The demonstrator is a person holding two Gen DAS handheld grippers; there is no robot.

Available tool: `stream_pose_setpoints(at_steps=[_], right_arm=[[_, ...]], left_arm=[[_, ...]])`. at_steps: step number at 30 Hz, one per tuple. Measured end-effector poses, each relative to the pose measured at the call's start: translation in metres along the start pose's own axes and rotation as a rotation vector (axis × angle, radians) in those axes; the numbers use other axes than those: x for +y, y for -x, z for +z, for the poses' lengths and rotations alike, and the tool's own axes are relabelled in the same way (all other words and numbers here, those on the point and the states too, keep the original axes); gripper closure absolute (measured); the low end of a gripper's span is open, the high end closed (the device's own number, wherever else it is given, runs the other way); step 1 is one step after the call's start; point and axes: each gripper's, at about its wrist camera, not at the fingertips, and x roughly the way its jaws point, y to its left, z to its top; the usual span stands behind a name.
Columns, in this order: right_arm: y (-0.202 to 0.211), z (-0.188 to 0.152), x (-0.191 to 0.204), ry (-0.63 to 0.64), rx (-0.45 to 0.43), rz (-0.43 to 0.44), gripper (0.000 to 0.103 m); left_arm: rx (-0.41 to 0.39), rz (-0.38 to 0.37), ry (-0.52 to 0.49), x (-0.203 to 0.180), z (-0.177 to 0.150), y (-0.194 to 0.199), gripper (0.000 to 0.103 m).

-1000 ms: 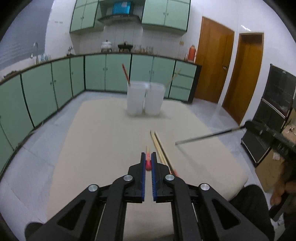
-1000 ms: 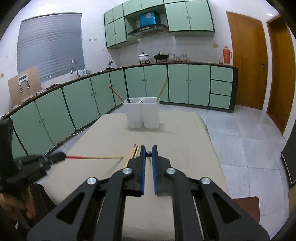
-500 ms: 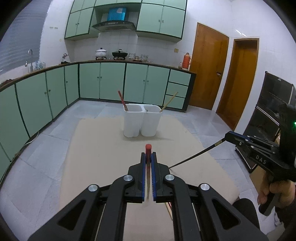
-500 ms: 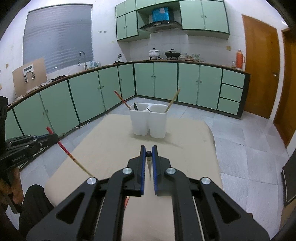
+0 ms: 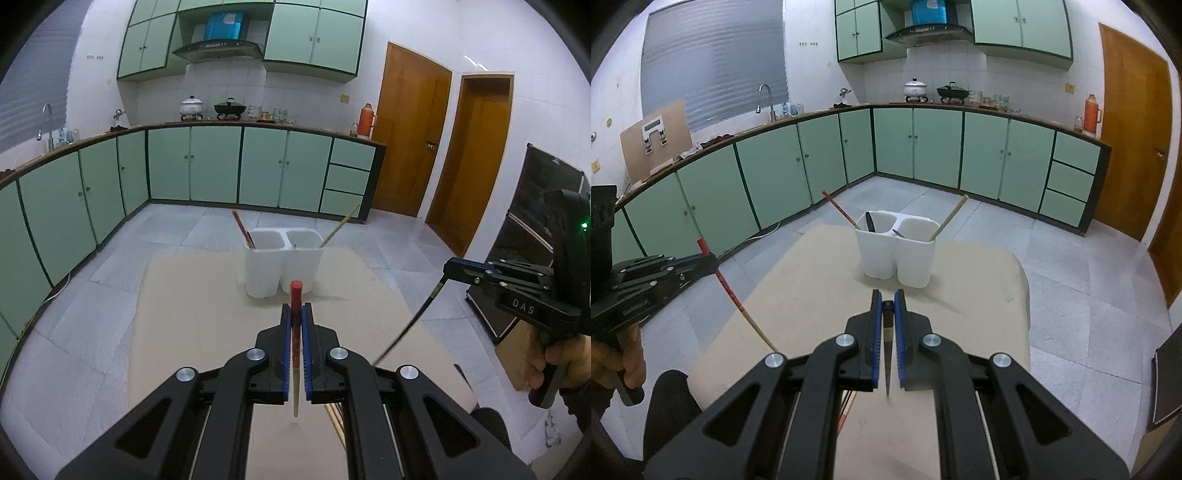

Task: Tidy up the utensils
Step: 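Carry both chopsticks to the white cup holder and drop them into the cups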

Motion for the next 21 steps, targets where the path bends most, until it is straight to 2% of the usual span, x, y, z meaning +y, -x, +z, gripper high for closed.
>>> stream_pose_setpoints(at_steps=[11, 21], right_arm=[[0.001, 0.062, -0.011, 0.025, 0.01, 0.016, 0.097], [-0.024, 0.153, -0.033, -0.044, -0.004, 0.022, 0.097]], left_arm=[[-0.052, 0.016, -0.038, 0.003, 0.056, -0.012, 0.098], [-0.138, 0.044, -0.089, -0.007, 0.131, -0.044, 0.098]])
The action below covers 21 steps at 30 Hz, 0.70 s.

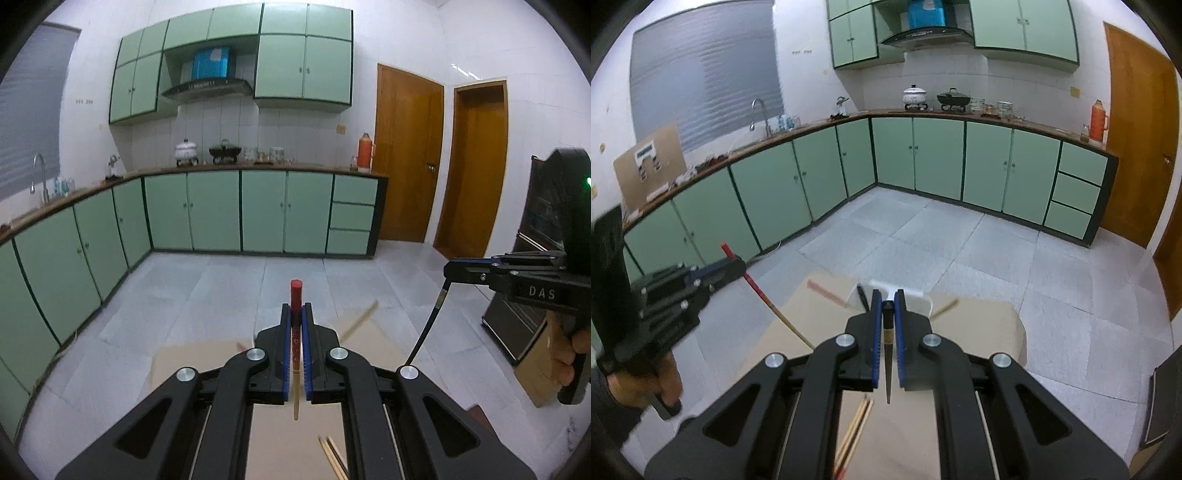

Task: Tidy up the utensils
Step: 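Carry both chopsticks to the white cup holder and drop them into the cups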

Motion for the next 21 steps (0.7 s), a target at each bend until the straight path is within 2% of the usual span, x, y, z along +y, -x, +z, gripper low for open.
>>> stream_pose_setpoints(at_steps=[6, 11, 16, 21], right_arm=[[-0.023, 0.048, -0.013, -0.04, -0.044, -0.007, 0.097], [-0.062, 0.07, -0.019, -0.018, -0.075, -0.066, 0.097], [-0.109, 0.061, -0.035, -0.048, -0.045, -0.085, 0.097], [-0.148, 0.031, -0.051, -0.082, 0.026, -0.089, 0.096]], left_arm=[[-0.058, 0.026, 0.006, 0.005, 0.036, -0.038, 0.098], [-0.067, 0.061, 0.016, 0.016, 0.041, -0.085, 0.098], [-0.012, 0.06, 0.053, 0.025, 0.018, -0.132, 0.098], [0.067, 0.077, 0.07, 0.032, -0.018, -0.164, 0.097]])
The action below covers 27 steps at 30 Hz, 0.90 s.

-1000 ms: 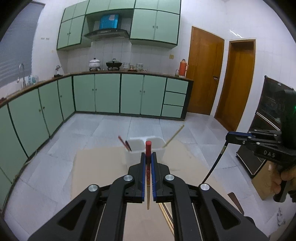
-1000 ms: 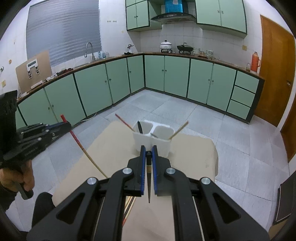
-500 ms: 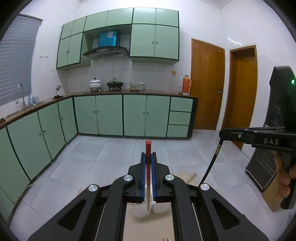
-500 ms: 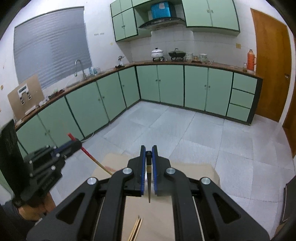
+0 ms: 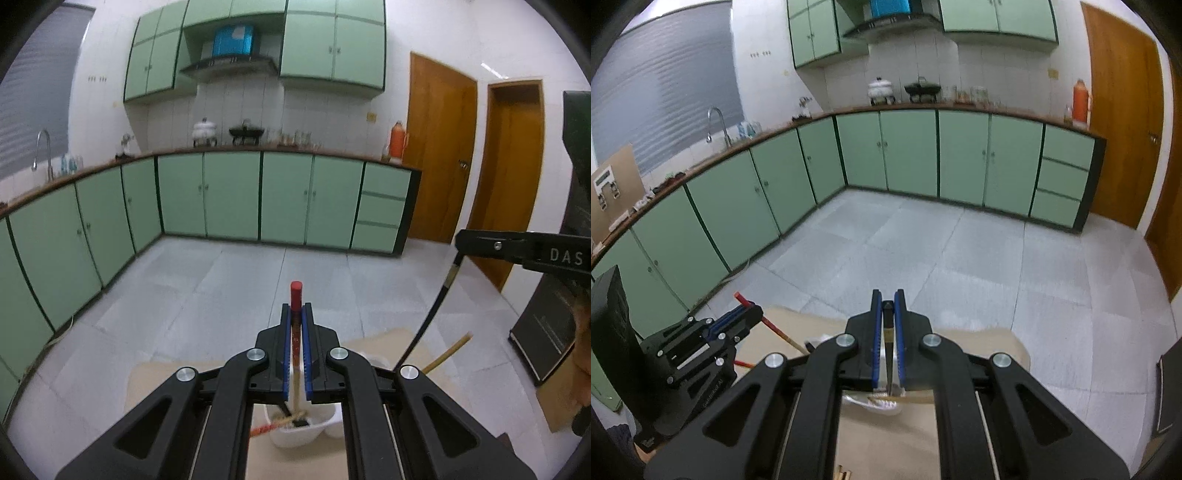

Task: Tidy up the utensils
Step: 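Carry both chopsticks to the white cup holder and drop them into the cups, then return both open tools to the remaining chopsticks on the table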

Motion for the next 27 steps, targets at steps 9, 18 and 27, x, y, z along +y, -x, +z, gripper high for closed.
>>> stream_pose_setpoints(at_steps=[9, 18, 27], right_arm=[[0.055, -0.037, -0.005, 0.002, -0.116, 0.023, 0.079], [0.136, -0.176, -0.014, 0.012, -0.154, 0.048, 0.077], [0.131, -0.361, 0.031, 0.077, 0.039, 0.024, 0.071]], left_arm=[[-0.068, 0.015, -0.046, 0.012, -0.006, 0.055, 0.063], [-0.082, 0.052, -0.004, 0.03, -0.08, 0.156, 0.031], [0.051, 0.065, 0.073, -0.002, -0.203, 0.21, 0.018]])
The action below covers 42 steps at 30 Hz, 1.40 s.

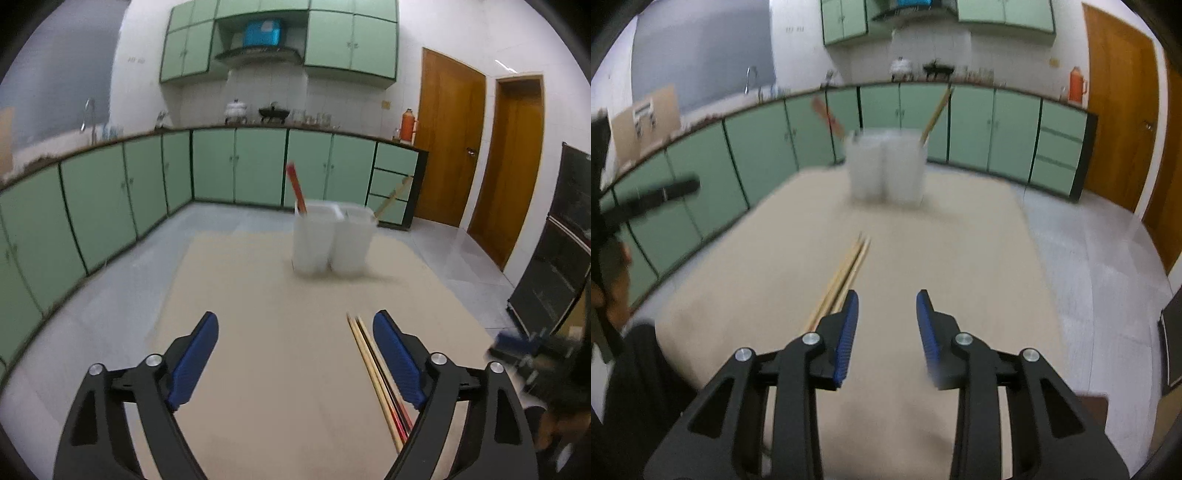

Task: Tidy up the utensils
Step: 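Return both open tools to the remaining chopsticks on the table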

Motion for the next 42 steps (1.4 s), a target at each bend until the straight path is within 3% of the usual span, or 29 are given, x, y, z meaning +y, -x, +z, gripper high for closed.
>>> stream_pose_setpoints(at_steps=[4, 8, 21, 27, 34, 36, 38, 42], right_arm=[[-0.016, -0.049, 0.021, 0.015, 0.089, 0.014, 0.071], [-0.027, -0.069, 0.037, 0.043, 0.128, 0.018, 0.071], [-0.047, -0.06, 0.065, 0.159, 0.068, 0.023, 0.069], [-0.044, -0.059, 0.065, 0.157, 0.066, 0.046, 0.069], [-0.047, -0.063, 0.084, 0.245, 0.05, 0.067, 0.07], [-0.05, -0.06, 0.08, 0.215, 0.053, 0.074, 0.074], [-0.052, -0.057, 0.069, 0.169, 0.063, 0.08, 0.092], [-0.05, -0.057, 0.045, 0.123, 0.067, 0.039, 0.096]], left_arm=[[0.052, -0.01, 0.027, -0.004, -0.034, 0.012, 0.017], [0.097, -0.015, 0.062, -0.001, -0.056, 0.015, 0.017], [0.175, -0.025, 0.058, 0.007, -0.111, -0.003, 0.018], [0.177, -0.035, 0.048, 0.005, -0.115, -0.004, 0.018], [0.177, -0.03, 0.021, 0.002, -0.114, -0.007, 0.018], [0.174, -0.031, 0.012, -0.001, -0.113, -0.006, 0.018], [0.169, -0.035, 0.011, -0.003, -0.11, -0.006, 0.018], [0.161, -0.046, 0.007, -0.009, -0.107, -0.007, 0.018]])
